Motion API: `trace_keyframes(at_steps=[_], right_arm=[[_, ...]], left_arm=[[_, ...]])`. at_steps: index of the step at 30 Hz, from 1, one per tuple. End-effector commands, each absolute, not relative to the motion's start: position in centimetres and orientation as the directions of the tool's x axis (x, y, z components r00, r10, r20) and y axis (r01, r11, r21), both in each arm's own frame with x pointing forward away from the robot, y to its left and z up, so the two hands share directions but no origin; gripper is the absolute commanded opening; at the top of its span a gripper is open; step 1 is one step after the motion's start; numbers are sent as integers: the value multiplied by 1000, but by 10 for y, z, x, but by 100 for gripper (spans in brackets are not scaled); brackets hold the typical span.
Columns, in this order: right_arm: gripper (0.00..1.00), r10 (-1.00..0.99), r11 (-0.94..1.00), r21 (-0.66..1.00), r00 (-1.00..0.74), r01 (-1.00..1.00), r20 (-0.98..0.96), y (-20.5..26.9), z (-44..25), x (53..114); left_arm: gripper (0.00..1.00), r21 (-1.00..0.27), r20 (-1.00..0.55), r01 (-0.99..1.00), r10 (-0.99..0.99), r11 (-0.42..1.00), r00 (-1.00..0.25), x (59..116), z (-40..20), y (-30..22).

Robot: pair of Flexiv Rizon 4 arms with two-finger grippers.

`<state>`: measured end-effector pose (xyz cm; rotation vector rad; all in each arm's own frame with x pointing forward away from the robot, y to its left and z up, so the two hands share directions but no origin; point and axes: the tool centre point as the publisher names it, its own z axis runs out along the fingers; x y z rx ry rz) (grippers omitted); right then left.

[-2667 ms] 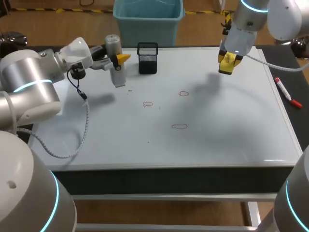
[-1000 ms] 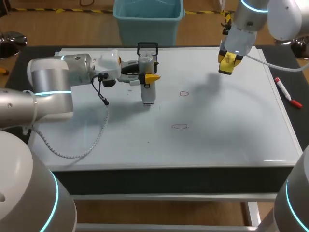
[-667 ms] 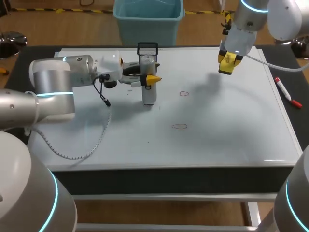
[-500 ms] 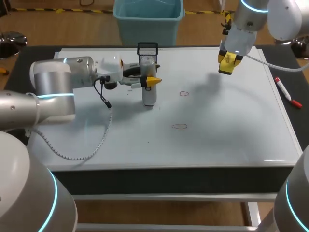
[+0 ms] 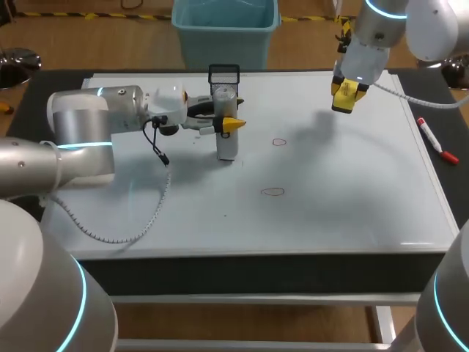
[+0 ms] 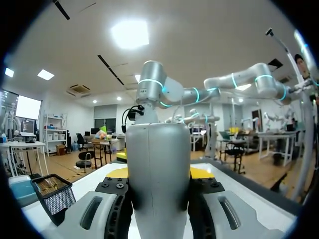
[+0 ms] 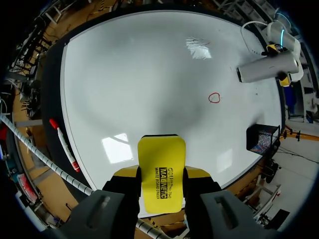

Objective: Pick up the inspection probe, press it on each red-marked spot on the whiteboard one by one, put down the probe, pick up the eraser, and wipe off all the red marks.

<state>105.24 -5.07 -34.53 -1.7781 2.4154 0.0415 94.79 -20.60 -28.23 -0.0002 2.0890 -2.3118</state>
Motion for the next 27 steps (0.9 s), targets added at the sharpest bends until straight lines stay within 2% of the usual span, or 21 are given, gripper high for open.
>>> trace_keyframes(at_steps=[1,27], right_arm=[[0,-949,299,-63,-289,-952,-127,-51,-345,1053],[0,-949,299,-63,-289,-952,-127,-51,-345,1053]], left_arm=[[0,-994,-17,19,-17,-107,-1000,949,-285,-205],[0,-995,-17,17,-4,-100,-1000,946,-287,-210]])
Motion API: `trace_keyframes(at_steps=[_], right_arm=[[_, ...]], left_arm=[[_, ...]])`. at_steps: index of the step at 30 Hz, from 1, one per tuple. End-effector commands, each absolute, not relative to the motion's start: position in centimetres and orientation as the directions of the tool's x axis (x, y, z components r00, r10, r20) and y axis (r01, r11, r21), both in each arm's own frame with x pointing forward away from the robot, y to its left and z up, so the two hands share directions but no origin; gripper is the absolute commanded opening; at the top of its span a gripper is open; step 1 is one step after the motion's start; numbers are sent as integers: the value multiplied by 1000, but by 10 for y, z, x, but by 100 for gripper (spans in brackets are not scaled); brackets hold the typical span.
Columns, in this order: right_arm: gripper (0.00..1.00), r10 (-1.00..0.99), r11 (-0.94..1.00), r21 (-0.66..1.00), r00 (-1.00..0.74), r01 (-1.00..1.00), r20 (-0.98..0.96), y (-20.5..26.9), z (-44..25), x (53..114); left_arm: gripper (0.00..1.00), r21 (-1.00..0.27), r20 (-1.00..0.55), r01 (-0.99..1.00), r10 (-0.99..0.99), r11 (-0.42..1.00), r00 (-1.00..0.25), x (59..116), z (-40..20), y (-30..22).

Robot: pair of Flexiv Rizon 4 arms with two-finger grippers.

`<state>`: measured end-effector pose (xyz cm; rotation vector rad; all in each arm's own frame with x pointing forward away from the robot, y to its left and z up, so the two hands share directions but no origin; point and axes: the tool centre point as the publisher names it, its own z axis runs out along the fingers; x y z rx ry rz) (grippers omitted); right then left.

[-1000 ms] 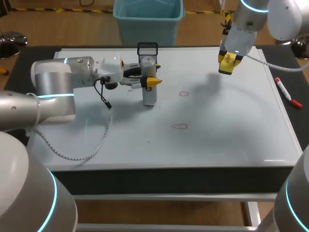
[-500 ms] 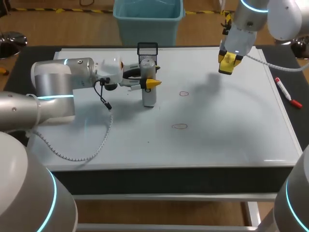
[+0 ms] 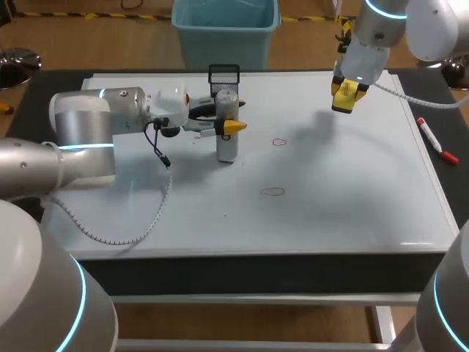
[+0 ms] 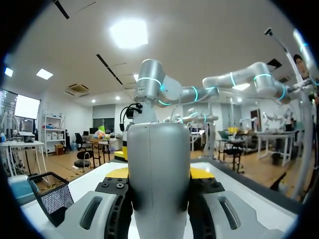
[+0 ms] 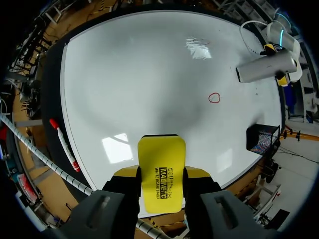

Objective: Pick up the inspection probe, press it on each red-marked spot on the whiteboard one by one, put down the probe, pick up the eraser, and wipe off all the red marks.

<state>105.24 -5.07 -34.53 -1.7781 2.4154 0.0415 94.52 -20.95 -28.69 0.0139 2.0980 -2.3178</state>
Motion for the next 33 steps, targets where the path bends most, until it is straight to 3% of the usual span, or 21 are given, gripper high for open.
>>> trace_keyframes(at_steps=[1,14,33], right_arm=[[0,-949,299,-63,-289,-952,-127,-51,-345,1053],[0,-949,299,-63,-289,-952,-127,-51,-345,1053],[0,-949,299,-63,-289,-952,-127,-51,-345,1053]], left_arm=[[0,-995,-18,19,-5,-99,-1000,946,-286,-210],[0,-990,-51,55,-37,-126,-998,953,-256,-193],[0,-989,-34,52,-128,-139,-991,988,-222,-110]])
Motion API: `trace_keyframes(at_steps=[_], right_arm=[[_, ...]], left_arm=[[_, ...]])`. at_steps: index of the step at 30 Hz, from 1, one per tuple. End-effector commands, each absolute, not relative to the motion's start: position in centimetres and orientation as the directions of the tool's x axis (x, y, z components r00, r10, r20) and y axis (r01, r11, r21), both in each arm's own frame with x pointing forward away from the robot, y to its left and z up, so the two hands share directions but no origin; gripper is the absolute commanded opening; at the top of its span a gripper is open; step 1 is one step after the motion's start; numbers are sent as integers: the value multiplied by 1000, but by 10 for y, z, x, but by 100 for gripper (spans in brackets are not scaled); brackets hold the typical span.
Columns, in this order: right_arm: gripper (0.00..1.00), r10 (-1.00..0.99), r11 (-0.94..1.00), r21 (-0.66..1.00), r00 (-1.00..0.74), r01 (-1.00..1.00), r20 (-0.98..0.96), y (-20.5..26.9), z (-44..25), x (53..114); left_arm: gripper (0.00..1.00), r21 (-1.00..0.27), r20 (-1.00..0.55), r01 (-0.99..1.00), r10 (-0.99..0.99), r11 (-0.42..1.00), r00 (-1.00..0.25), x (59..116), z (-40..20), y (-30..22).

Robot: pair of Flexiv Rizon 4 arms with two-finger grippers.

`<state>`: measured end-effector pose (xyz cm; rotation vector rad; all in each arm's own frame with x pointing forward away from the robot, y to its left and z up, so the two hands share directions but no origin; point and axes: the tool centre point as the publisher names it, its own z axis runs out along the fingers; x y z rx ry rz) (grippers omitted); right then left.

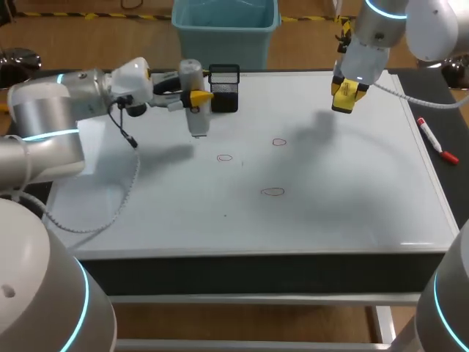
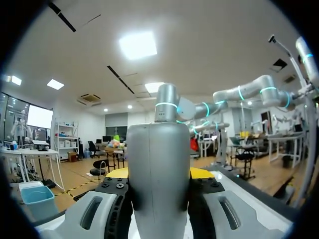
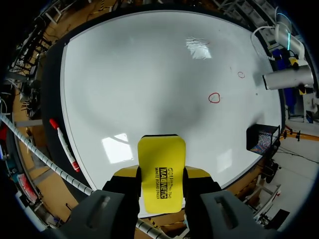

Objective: Pick up the inspection probe, press it on each red-marked spot on the whiteboard one by one, put down the probe, pick up the eraser, and wipe off all the red marks.

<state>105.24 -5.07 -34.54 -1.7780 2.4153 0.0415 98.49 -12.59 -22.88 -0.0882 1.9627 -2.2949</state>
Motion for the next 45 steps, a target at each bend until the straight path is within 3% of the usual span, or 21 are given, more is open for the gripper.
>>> trace_keyframes(at_steps=[1,12,34,45], right_arm=[[0,-949,299,-63,-289,-952,-127,-51,-345,1053],[0,-949,299,-63,-289,-952,-127,-51,-345,1053],[0,-949,299,-63,-289,-952,-127,-51,-345,1053],[0,-996,-46,-134,56,-990,-73,52,-334,971]], left_arm=[[0,-989,-35,53,-131,-136,-991,990,-220,-105],[0,-992,-34,51,-146,-114,-989,1013,-217,-73],[0,-994,2,18,-185,-110,-983,1024,-217,-65],[0,-994,2,18,-185,-110,-983,1024,-217,-65]])
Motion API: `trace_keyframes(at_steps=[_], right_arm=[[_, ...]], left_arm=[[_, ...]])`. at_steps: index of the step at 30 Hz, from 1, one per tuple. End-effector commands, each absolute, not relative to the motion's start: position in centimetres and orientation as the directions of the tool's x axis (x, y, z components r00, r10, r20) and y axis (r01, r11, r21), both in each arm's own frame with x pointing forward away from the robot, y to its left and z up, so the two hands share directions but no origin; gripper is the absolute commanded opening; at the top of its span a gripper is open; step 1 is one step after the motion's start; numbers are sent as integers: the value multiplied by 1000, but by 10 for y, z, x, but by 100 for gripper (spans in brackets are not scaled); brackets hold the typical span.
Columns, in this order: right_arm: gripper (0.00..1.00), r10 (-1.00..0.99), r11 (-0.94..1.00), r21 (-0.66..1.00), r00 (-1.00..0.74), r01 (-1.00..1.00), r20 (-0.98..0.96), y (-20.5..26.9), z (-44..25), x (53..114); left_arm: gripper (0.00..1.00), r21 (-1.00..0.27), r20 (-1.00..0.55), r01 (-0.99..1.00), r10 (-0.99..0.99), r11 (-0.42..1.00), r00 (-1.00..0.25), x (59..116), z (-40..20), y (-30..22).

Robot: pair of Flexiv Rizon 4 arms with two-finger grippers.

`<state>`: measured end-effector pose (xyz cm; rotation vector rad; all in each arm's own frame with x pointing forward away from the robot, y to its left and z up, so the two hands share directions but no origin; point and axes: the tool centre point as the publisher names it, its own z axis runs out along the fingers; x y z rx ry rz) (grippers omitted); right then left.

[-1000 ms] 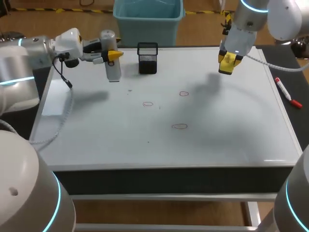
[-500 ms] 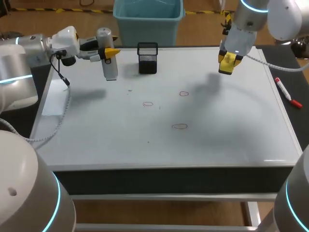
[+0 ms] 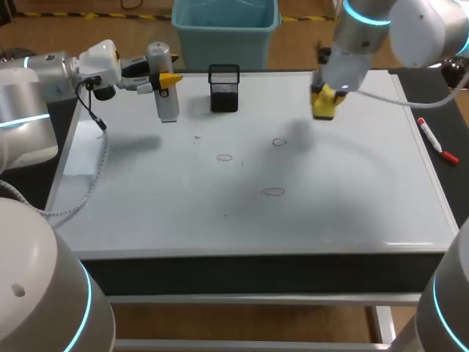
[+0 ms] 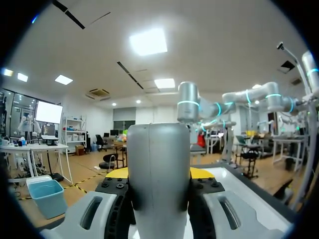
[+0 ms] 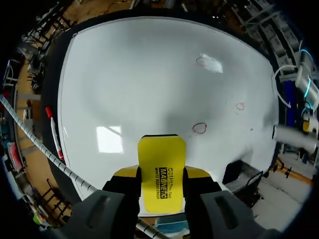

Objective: Pick up the inspection probe, press it on each red-marked spot on the whiteboard one by one, put down the probe, pick up the eraser, and wipe off all the red marks.

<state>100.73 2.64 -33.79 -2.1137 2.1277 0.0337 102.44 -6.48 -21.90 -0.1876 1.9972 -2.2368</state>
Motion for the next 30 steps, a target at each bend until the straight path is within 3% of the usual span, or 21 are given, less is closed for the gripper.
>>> trace_keyframes(at_steps=[1,16,30], right_arm=[[0,-994,-83,-136,91,-987,-56,64,-336,963],[0,-936,-350,-142,351,-926,19,184,-361,900],[0,-896,-443,-102,442,-891,30,241,-383,897]], left_arm=[[0,-994,2,18,-185,-110,-983,1024,-217,-65],[0,-994,2,18,-185,-110,-983,1024,-217,-65],[0,-994,2,18,-185,-110,-983,1024,-217,-65]])
